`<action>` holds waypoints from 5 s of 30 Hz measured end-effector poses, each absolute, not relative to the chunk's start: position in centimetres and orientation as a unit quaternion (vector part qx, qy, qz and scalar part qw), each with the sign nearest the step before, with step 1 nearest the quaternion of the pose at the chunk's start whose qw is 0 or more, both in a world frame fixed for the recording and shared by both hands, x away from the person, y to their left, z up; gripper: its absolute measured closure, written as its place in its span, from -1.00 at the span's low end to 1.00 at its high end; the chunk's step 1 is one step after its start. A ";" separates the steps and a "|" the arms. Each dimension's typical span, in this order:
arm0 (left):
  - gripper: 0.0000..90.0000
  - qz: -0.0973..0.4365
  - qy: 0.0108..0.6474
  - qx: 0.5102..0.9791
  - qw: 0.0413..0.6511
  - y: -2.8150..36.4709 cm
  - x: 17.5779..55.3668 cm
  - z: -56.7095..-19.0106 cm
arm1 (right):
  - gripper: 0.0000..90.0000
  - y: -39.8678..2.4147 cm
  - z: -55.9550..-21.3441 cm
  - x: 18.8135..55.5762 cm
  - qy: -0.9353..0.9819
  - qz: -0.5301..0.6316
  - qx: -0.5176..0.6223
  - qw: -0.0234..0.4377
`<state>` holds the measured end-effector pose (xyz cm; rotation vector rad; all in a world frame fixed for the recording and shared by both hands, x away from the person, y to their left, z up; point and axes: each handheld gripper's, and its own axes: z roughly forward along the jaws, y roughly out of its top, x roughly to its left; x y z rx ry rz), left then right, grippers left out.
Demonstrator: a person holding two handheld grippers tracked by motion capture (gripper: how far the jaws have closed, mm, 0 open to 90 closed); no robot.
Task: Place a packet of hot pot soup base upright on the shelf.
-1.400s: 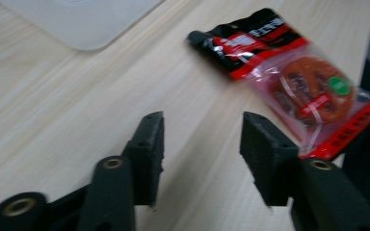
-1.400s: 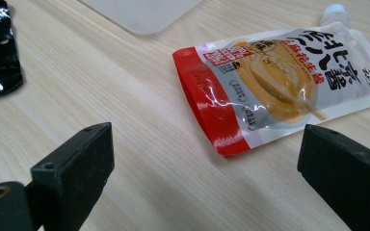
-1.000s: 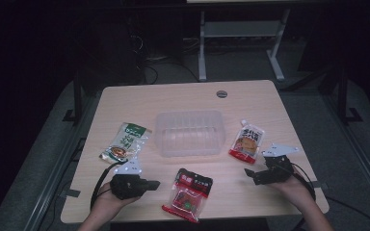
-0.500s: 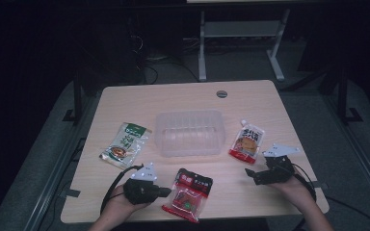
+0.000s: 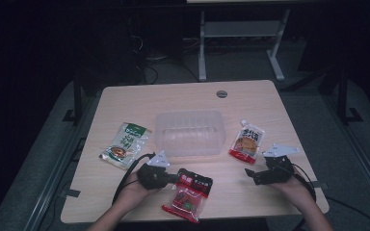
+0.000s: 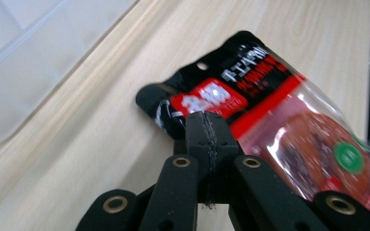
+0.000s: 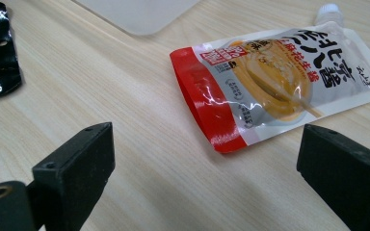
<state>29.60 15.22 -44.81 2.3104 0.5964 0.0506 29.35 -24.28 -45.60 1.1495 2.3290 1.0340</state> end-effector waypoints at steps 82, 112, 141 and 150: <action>0.99 -0.021 0.243 0.903 0.354 16.5 26.0 -44.5 | -0.87 -24.7 -45.8 29.5 0.820 0.360 0.412 0.168; 0.96 0.010 0.239 0.898 0.368 20.4 28.6 -43.9 | -0.86 -16.4 -44.0 28.1 0.849 0.406 0.325 0.092; 0.99 0.007 0.248 0.915 0.318 19.8 28.8 -45.5 | -0.93 -11.7 -44.9 28.5 0.867 0.415 0.275 0.019; 0.99 -0.002 0.257 0.911 0.323 19.9 28.9 -45.5 | -0.88 -11.0 -45.0 28.3 0.866 0.421 0.270 -0.010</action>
